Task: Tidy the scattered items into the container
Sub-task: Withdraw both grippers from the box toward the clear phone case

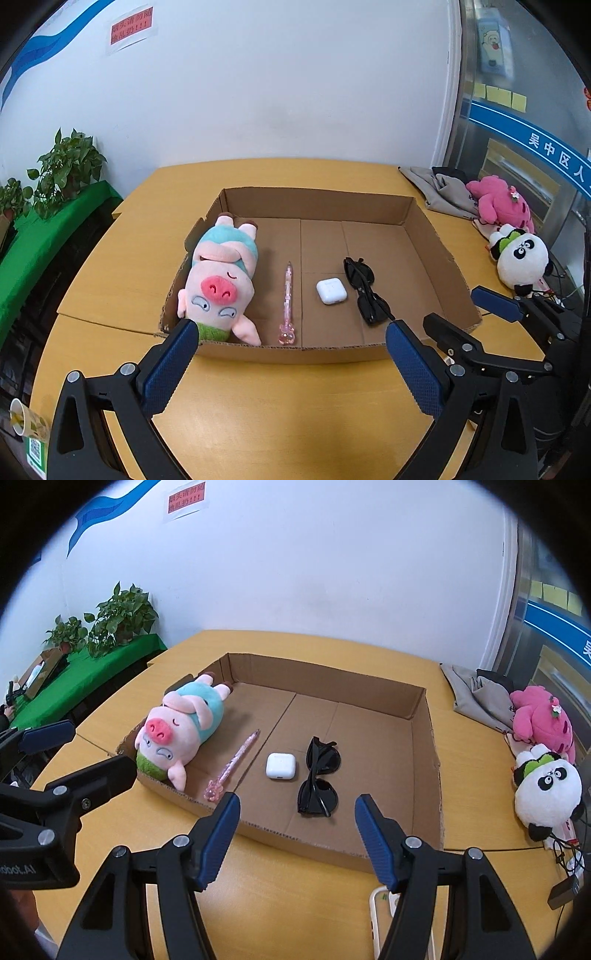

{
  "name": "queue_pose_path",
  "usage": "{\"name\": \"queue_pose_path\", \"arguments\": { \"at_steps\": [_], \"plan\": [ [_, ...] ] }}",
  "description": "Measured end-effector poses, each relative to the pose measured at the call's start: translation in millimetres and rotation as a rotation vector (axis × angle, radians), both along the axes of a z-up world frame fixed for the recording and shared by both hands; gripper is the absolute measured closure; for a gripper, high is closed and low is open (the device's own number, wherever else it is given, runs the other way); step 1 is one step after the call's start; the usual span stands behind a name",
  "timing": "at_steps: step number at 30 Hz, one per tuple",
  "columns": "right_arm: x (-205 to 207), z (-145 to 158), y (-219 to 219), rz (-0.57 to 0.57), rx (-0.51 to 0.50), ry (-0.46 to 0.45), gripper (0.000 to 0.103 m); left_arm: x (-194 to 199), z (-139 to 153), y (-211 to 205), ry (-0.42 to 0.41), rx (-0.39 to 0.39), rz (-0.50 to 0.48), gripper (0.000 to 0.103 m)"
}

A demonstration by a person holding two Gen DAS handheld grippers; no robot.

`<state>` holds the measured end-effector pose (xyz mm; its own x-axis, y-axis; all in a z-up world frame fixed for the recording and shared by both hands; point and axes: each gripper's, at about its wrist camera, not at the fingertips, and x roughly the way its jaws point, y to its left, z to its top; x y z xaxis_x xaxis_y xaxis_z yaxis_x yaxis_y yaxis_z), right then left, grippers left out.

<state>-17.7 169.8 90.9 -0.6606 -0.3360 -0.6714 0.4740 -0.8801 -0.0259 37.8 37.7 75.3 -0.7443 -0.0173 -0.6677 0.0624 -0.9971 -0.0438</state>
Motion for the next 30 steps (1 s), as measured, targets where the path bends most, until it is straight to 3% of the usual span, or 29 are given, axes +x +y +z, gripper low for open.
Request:
{"name": "queue_pose_path", "arguments": {
  "at_steps": [19,25,30],
  "plan": [
    [14,-12,16,-0.014,0.008,-0.025,0.039,11,-20,10,-0.052,0.046,0.0,0.0],
    [12,-34,52,-0.057,0.021,-0.064,0.039,7,-36,20,-0.112,0.074,-0.038,0.0],
    [14,-72,99,-0.095,0.041,-0.147,0.039,-2,-57,32,-0.192,0.159,-0.082,0.0]
  ]
}}
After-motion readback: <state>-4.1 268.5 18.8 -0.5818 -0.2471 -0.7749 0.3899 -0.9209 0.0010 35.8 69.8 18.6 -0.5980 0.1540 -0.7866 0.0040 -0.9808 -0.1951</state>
